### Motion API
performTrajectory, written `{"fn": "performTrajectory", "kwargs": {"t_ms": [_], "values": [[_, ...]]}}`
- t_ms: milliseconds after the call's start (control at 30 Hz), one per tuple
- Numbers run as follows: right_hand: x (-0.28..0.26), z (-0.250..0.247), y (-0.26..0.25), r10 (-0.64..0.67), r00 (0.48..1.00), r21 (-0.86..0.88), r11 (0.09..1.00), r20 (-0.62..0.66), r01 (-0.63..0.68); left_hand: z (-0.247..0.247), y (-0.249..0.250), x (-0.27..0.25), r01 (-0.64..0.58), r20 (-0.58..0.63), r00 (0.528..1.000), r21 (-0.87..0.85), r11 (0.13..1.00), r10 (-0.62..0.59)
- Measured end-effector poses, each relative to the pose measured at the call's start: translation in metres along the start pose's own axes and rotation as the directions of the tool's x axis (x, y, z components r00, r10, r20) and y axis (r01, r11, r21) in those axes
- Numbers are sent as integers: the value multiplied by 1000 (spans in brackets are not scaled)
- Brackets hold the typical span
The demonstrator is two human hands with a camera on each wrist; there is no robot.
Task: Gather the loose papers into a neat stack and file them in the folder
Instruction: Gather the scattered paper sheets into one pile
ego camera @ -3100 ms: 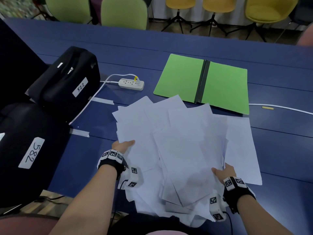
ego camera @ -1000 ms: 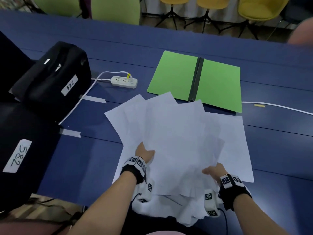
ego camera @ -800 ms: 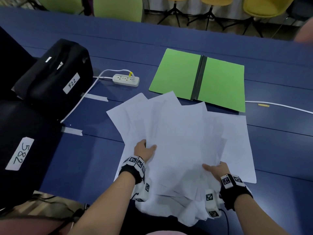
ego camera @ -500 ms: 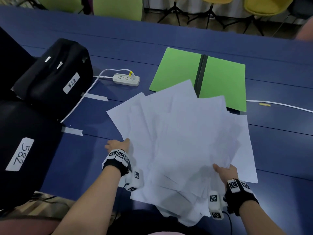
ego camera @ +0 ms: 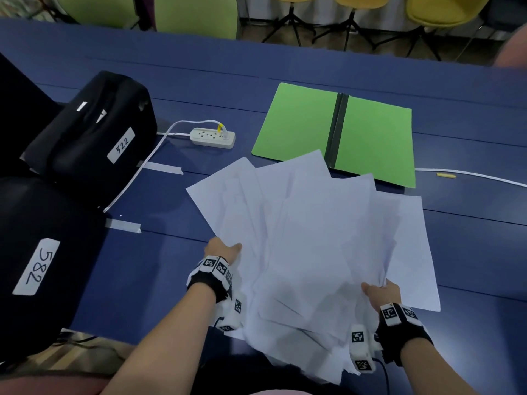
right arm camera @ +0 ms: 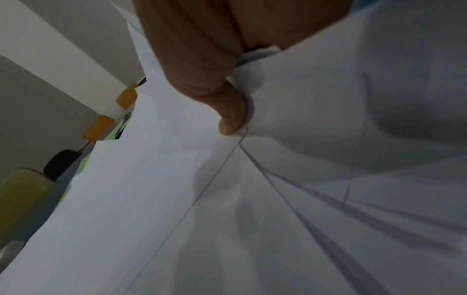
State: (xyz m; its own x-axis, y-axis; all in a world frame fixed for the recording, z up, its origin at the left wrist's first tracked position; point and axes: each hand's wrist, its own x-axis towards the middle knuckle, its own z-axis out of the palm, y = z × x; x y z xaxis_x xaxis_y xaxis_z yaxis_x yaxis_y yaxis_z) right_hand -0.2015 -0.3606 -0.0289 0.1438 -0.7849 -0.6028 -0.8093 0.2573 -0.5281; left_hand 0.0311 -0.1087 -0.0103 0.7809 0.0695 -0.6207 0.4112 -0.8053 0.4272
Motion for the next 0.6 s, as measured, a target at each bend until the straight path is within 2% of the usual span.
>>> {"fn": "performTrajectory", "kwargs": {"t_ms": [167,333,433,600], "values": [[-5,2,-1,-13,1000,-67,998,-4,13,5,11,-10,16,-44,999,2,1000,-16],[-9,1,-3,3,1000,-85,996,-7,-4,-1,19,-6,29,34,999,-105,994,-26],[-9,2,-5,6,1000,-95,995,-11,-7,3,16,-5,62,123,991,-149,987,-44],[-4,0,-5,35,999,-110,993,38,-30,8,9,-7,-46,68,996,-136,990,56]]}}
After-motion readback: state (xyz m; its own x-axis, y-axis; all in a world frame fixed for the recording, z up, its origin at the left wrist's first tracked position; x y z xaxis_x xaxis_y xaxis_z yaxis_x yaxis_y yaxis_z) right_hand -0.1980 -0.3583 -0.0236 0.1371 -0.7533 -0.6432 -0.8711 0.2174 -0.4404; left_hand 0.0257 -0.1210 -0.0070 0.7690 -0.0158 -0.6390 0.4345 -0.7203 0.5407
